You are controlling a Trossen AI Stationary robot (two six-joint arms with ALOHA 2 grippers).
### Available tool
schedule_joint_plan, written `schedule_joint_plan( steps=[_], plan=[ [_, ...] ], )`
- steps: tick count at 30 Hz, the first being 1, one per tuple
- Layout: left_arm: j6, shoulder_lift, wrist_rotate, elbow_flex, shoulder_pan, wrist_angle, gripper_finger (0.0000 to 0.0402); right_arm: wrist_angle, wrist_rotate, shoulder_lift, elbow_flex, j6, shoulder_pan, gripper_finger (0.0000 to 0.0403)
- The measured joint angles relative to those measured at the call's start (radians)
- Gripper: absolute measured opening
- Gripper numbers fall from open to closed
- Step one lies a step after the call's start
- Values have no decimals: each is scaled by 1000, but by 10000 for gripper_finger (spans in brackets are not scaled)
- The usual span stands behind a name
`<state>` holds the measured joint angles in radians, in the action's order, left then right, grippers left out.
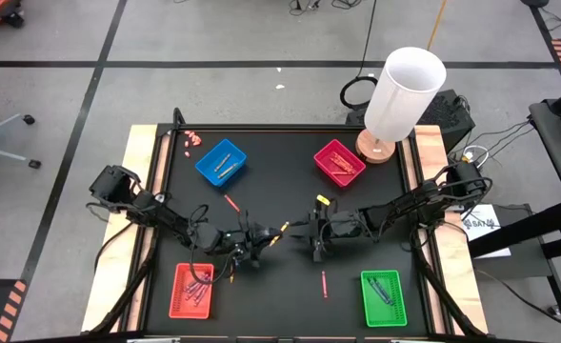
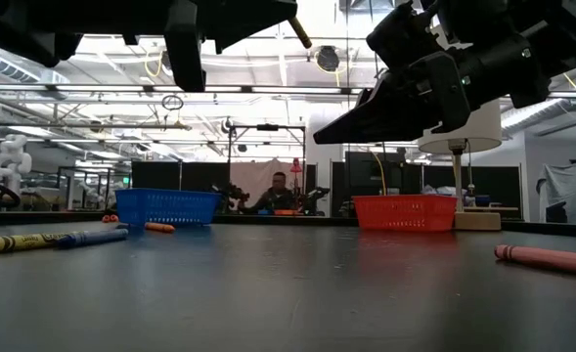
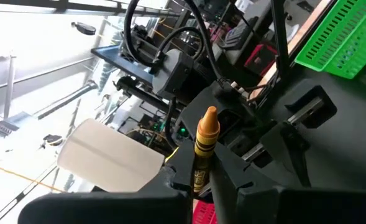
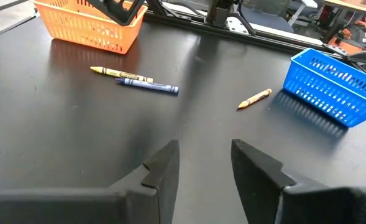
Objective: Sort crayons
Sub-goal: Put the yellow crayon into the blue bin
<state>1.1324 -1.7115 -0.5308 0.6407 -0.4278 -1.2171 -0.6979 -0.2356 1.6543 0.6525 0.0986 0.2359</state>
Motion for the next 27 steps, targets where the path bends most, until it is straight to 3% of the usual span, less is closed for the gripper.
schedule_joint_plan(
  steps=[5, 17, 27],
  plan=[
    [-4, 0, 1, 0, 0, 0, 28, 0, 0, 0, 0, 0, 0, 130],
    [-243, 0, 6, 0, 0, 61, 28, 0, 0, 0, 0, 0, 0, 130],
    [-643, 0, 5, 0, -1, 153, 28, 29, 0, -8, 0, 0, 0, 130]
  ],
)
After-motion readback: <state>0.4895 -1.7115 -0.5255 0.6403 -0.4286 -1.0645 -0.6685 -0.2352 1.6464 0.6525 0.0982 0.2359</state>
